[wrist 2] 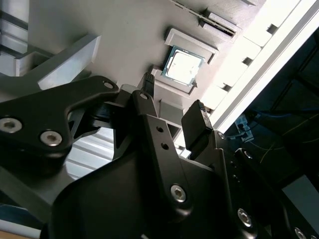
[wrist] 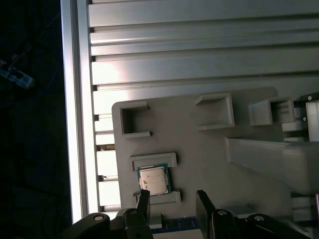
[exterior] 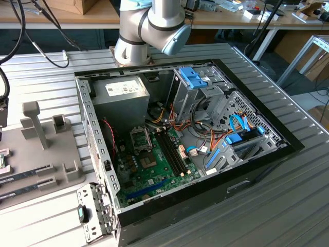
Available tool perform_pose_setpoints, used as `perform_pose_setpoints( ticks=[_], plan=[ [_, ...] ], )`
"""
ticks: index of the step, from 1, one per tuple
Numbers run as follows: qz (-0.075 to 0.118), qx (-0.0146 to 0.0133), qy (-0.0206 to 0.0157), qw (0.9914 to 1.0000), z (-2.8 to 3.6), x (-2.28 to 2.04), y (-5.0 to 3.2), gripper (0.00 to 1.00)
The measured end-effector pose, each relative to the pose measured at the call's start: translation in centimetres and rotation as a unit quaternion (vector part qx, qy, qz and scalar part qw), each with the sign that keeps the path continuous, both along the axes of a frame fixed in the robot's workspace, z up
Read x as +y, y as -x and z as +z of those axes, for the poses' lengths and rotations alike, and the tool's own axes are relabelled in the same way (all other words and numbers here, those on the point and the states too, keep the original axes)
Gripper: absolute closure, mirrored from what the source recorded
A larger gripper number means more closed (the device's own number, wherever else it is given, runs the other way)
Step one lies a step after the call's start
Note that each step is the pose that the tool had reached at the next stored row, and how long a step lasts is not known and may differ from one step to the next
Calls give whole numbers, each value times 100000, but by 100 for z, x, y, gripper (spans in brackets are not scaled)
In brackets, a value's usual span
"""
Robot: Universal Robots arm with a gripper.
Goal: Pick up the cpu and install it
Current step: 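Pick up the cpu and move it towards the insertion slot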
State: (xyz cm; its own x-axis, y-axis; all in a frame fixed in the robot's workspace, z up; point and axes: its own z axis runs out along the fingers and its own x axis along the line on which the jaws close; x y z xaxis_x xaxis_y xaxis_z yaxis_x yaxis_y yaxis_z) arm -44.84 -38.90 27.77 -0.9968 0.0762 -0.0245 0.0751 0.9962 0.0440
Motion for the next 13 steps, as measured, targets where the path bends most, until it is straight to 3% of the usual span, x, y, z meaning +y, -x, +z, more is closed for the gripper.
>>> perform_pose_setpoints(
  ticks=[13],
  plan=[
    [1,-2,0,100000,-24,0,0,51]
  ],
)
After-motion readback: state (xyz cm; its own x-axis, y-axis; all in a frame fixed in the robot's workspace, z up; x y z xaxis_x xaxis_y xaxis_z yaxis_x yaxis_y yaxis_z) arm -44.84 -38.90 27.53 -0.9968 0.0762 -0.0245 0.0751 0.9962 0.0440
